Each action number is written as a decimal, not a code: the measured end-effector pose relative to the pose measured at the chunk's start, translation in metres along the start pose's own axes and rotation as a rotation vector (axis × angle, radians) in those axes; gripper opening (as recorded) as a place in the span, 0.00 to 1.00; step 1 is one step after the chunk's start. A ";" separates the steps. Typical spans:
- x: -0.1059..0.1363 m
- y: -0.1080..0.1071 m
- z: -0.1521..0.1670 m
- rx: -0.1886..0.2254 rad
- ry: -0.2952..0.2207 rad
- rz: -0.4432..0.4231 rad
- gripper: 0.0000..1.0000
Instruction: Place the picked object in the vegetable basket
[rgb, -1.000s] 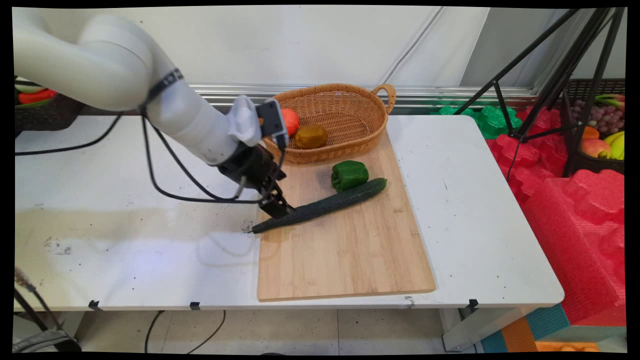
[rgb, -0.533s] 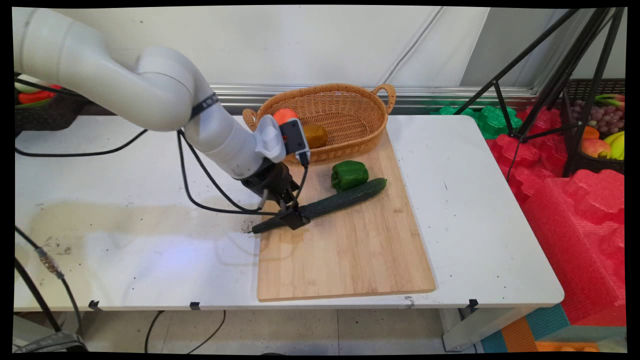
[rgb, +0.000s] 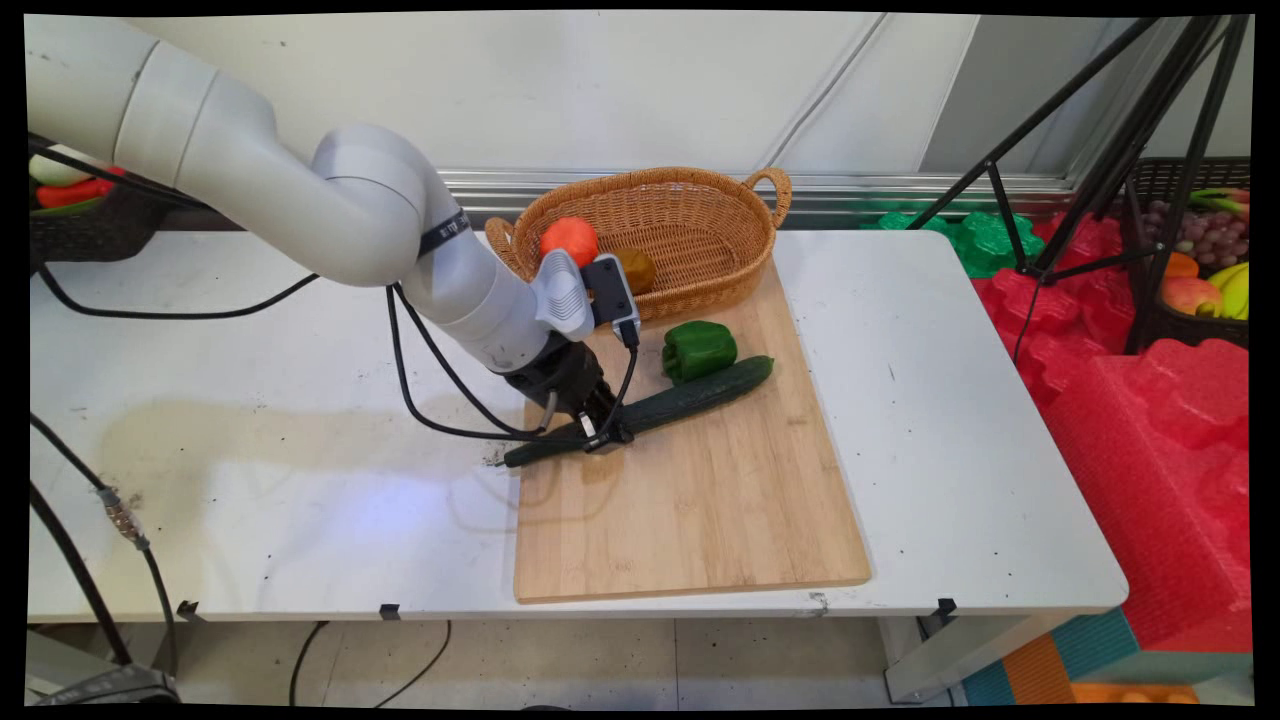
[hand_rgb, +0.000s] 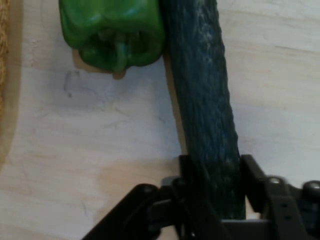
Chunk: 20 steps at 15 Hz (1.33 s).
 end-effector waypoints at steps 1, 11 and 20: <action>0.000 0.001 0.000 -0.001 -0.001 0.002 0.00; 0.008 0.015 -0.045 -0.003 0.049 0.015 0.00; 0.054 -0.003 -0.133 0.091 0.154 -0.037 0.00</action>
